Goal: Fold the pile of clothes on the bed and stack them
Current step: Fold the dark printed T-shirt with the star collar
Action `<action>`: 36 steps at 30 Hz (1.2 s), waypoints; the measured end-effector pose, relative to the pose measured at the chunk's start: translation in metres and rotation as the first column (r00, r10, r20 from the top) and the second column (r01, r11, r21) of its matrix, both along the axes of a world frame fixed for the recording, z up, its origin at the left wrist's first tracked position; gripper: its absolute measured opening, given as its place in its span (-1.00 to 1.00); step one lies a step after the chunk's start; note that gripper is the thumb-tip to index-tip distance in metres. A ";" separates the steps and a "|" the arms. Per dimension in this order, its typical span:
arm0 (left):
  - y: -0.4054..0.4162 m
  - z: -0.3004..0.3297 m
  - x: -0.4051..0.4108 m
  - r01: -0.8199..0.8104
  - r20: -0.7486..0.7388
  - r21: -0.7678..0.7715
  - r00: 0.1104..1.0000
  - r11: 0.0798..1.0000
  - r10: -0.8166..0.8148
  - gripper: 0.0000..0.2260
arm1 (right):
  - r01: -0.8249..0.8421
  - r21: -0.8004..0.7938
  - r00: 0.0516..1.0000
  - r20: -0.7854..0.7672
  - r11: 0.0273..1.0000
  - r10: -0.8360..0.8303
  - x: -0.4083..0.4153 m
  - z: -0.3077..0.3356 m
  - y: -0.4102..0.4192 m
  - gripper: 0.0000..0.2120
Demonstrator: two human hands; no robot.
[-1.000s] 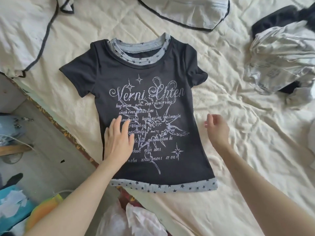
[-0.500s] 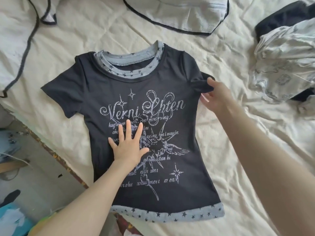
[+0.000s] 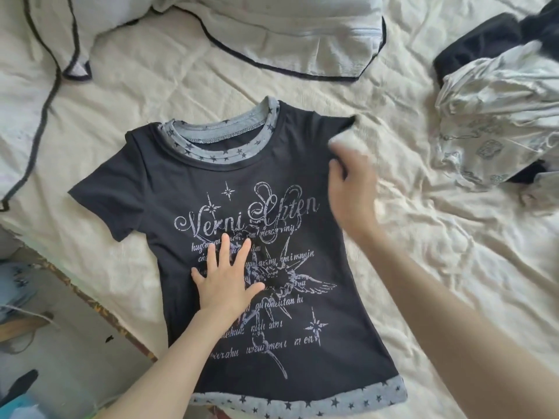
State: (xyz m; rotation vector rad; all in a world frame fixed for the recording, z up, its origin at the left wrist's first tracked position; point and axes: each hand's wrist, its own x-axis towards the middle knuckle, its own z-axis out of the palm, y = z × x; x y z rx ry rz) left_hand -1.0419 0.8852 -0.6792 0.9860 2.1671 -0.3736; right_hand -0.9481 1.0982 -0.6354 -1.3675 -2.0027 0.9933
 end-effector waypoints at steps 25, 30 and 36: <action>0.238 0.014 -0.071 -0.375 0.257 0.463 0.924 0.803 0.284 -0.68 | 0.396 -0.908 0.656 0.176 0.137 -0.734 -0.016 -0.021 -0.024 -0.67; 0.255 0.008 -0.070 -0.426 0.214 0.388 0.904 0.817 0.370 -0.53 | 0.440 -0.881 0.593 0.138 0.176 -0.793 -0.012 -0.032 -0.017 -0.75; 0.265 -0.005 -0.067 -0.506 0.357 0.516 0.861 0.691 0.363 -0.86 | 0.480 -0.824 0.619 0.075 0.301 -0.782 -0.005 -0.040 -0.022 -0.77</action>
